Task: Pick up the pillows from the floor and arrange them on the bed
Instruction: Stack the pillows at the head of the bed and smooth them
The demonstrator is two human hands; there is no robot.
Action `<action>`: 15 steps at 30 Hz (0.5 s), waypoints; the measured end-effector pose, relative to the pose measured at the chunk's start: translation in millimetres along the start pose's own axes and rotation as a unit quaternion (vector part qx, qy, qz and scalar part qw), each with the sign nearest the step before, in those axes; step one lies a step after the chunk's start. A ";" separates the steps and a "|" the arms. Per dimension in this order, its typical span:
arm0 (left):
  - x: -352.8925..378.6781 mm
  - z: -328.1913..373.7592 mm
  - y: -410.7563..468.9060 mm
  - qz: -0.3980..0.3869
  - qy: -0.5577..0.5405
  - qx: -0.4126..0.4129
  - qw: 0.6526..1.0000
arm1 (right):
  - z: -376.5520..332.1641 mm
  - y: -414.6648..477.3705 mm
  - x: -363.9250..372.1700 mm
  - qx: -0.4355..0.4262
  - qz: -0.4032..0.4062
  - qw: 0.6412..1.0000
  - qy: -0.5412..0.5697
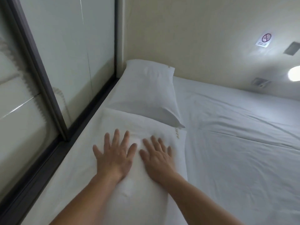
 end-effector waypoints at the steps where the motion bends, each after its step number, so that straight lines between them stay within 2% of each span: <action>1: 26.7 -20.4 2.1 -0.064 0.008 -0.049 0.997 | 37.6 -1.2 -2.1 0.092 -0.019 0.996 0.001; 3: 57.0 -69.7 -10.0 -0.122 -0.005 -0.161 0.979 | 106.2 -14.4 -13.6 0.275 -0.025 0.960 0.039; 4: 61.0 -87.7 -19.8 -0.136 -0.001 -0.192 0.972 | 124.3 -24.6 -16.6 0.323 -0.030 0.943 0.075; 7: 50.4 -117.3 -38.2 -0.164 -0.011 -0.252 0.954 | 104.2 -29.1 -6.9 0.286 -0.013 0.931 0.225; 9: 37.8 -113.5 -35.6 -0.134 -0.049 -0.239 0.960 | 77.2 -21.9 -8.7 0.270 0.025 0.923 0.275; 13: -1.8 -109.0 -2.0 0.000 -0.063 -0.178 0.982 | 66.5 2.9 -45.1 0.232 0.129 0.932 0.247; 15: 3.9 -109.6 -1.2 -0.027 -0.036 -0.177 0.983 | 74.0 0.4 -46.3 0.242 0.101 0.941 0.214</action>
Point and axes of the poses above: each hand's wrist, its own y-axis towards the middle knuckle, its own x-axis out of the palm, z = x × y, the point moved 7 cm from there along y, towards the middle knuckle, and after that the axes turned 5 degrees about y, right-handed, at the moved point
